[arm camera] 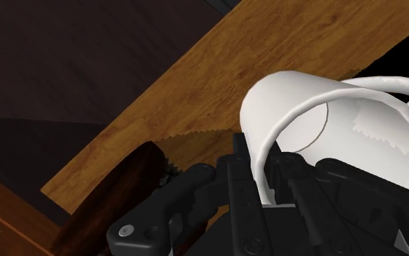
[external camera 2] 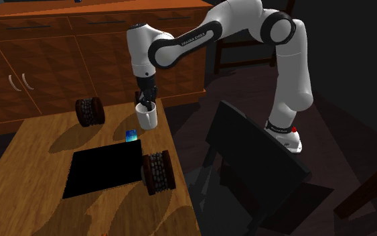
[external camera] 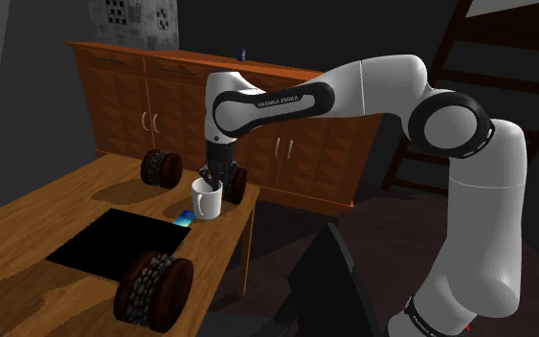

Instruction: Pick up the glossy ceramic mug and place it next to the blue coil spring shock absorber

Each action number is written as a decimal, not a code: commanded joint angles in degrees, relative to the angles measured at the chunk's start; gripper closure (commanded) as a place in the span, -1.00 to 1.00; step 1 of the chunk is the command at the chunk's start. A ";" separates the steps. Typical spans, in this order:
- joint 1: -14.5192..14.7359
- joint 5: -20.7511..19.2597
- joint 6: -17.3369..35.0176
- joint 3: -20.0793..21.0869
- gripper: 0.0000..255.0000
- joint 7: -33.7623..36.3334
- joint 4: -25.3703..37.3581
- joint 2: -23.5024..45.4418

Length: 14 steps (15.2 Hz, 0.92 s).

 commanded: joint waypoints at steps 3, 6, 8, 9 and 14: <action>-0.03 0.16 -2.68 0.07 1.00 -0.03 2.05 -0.65; 0.01 0.23 -4.86 0.12 1.00 0.00 3.94 -0.94; 0.04 0.26 -6.34 0.16 1.00 0.03 5.30 -1.07; 0.07 0.28 -7.09 0.17 1.00 0.05 6.00 -1.12; 0.22 0.27 -10.94 0.24 1.00 0.18 9.87 -1.11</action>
